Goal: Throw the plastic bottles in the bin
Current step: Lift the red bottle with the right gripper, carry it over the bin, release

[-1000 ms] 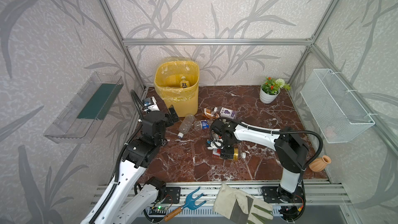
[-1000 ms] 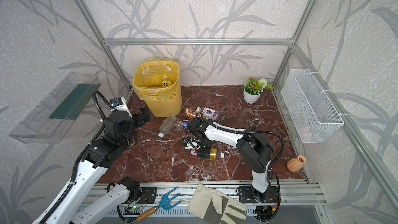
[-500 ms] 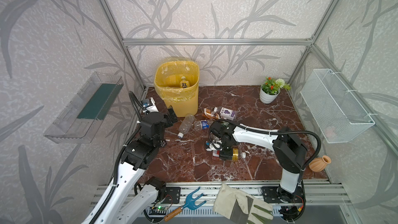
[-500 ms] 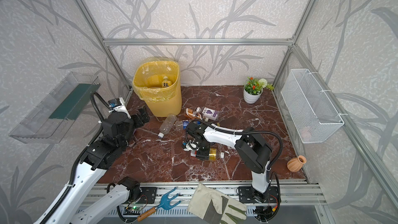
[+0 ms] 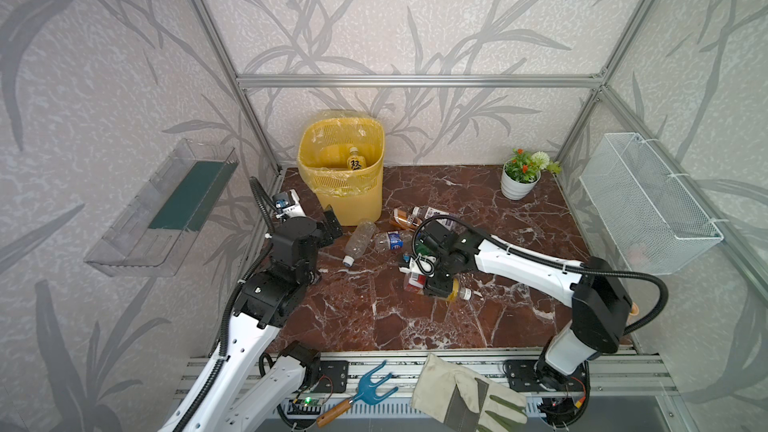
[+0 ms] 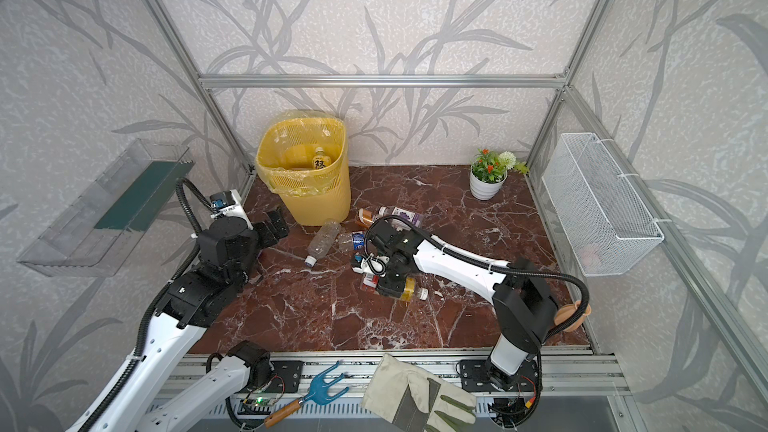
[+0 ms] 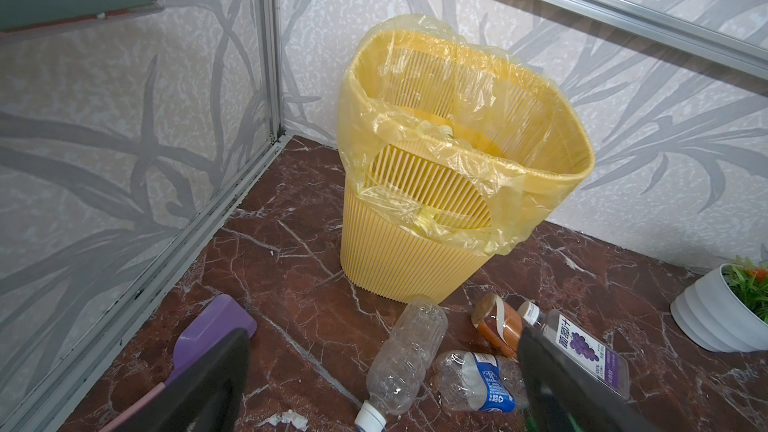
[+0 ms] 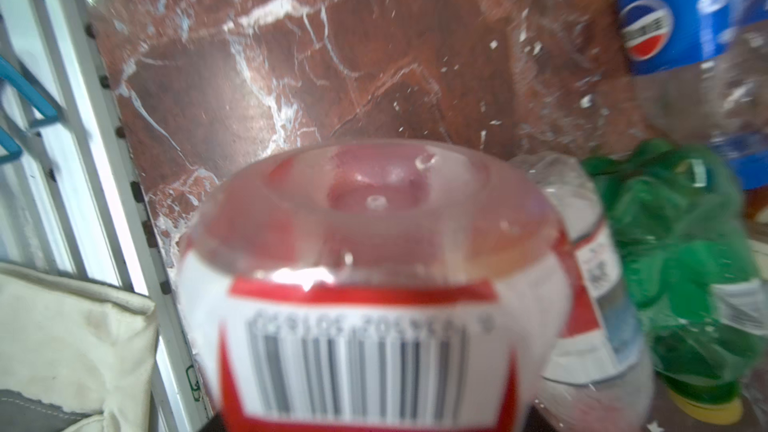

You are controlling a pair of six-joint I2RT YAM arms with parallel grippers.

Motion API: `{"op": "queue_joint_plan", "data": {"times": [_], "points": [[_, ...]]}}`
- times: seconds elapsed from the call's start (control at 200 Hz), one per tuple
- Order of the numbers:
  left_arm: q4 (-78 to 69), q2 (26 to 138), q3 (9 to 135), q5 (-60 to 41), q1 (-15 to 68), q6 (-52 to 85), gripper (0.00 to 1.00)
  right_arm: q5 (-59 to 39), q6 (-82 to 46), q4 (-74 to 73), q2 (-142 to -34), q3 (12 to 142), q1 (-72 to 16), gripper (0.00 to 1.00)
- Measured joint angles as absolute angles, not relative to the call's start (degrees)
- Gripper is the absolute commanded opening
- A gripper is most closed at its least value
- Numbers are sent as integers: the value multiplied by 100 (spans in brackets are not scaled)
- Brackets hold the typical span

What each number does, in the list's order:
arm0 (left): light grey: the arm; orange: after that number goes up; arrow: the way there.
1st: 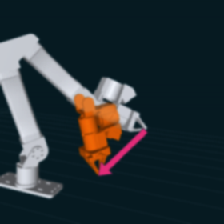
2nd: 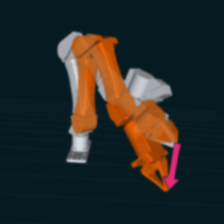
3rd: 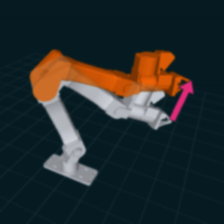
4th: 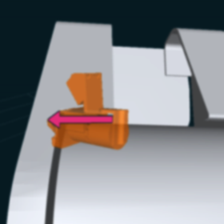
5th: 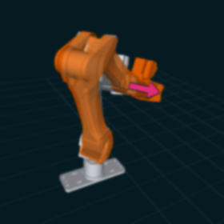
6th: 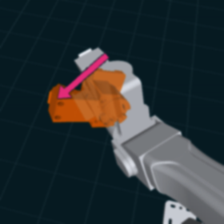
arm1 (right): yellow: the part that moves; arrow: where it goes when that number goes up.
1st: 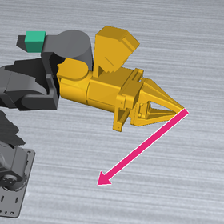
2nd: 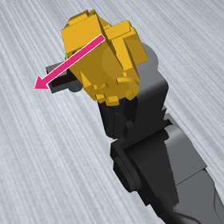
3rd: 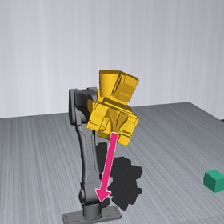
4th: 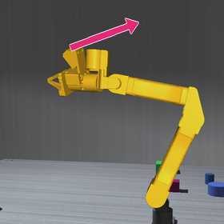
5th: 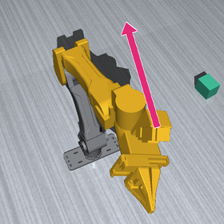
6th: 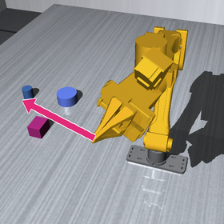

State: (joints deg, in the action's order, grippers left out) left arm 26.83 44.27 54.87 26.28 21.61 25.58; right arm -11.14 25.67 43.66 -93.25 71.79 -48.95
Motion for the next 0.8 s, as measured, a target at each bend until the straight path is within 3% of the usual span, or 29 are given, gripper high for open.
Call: {"op": "queue_joint_plan", "data": {"times": [0.54, 0.8], "points": [[2738, 4410, 5358, 2598, 2119, 2589, 99, -2287, 1157, 2329, -7319, 6014, -3607, 61], [2842, 4410, 5234, 2585, 2093, 2685, 99, -2633, -27, 856, -7061, 5944, -3096, 61]]}}
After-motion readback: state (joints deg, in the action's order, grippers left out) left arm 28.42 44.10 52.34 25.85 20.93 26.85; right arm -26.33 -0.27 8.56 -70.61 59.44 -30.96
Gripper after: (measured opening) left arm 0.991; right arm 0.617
